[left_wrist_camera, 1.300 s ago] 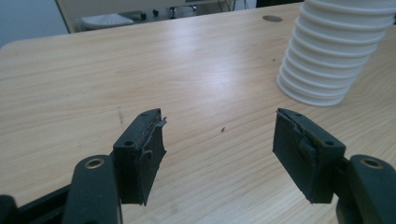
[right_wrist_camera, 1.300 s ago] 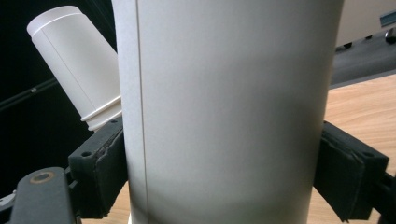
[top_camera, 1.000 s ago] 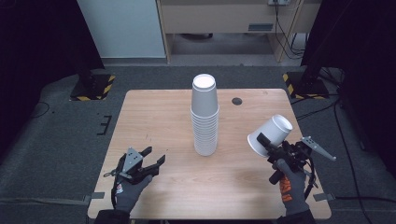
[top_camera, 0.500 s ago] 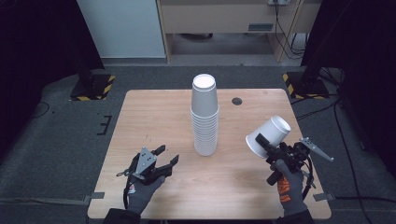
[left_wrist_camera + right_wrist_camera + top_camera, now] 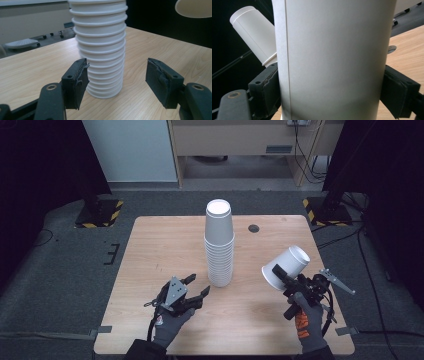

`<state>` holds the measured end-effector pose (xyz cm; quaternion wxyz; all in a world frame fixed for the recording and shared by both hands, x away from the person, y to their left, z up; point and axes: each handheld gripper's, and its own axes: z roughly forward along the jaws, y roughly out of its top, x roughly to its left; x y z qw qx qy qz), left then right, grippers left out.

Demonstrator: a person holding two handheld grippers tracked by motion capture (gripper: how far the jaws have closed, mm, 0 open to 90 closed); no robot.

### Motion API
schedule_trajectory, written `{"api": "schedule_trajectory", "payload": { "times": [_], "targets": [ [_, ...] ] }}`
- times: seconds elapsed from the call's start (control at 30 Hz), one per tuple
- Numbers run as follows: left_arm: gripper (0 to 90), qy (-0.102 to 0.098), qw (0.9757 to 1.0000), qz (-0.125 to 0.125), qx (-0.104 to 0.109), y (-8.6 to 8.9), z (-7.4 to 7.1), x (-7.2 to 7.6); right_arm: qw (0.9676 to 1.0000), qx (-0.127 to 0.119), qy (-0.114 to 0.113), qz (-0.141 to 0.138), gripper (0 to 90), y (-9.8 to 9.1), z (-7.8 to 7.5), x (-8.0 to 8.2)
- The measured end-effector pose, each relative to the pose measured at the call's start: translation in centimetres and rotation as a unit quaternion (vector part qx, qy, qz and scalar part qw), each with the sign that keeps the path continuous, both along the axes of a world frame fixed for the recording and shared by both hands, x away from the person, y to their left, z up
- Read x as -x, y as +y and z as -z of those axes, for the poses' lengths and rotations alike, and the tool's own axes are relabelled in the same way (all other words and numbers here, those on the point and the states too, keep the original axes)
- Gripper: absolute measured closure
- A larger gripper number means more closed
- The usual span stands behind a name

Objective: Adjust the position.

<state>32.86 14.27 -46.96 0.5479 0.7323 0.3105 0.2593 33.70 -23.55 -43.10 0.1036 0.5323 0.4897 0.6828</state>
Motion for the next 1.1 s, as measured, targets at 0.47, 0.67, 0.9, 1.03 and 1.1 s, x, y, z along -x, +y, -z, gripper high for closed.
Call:
{"api": "schedule_trajectory", "payload": {
  "times": [0.47,0.67,0.9,1.03,1.1],
  "targets": [
    [37.4,-0.014,0.9990,0.042,0.005,-3.2,-0.7,0.0,0.9998,-0.015,0.007,-0.008,14.7,0.2,0.3,0.0],
    [38.0,-0.016,0.9983,0.055,0.007,-4.6,-0.8,-0.2,0.9997,-0.021,0.007,-0.008,14.7,0.2,0.3,0.0],
    [39.1,-0.017,0.9978,0.064,0.013,-6.0,-0.8,-0.8,0.9996,-0.024,0.009,-0.009,14.8,0.2,0.4,-0.1],
    [39.7,-0.016,0.9976,0.065,0.018,-6.5,-0.8,-1.1,0.9995,-0.027,0.012,-0.011,14.8,0.2,0.4,-0.1],
    [39.9,-0.019,0.9974,0.067,0.020,-6.9,-0.9,-1.3,0.9994,-0.028,0.014,-0.011,14.8,0.2,0.6,-0.1]
  ]
}}
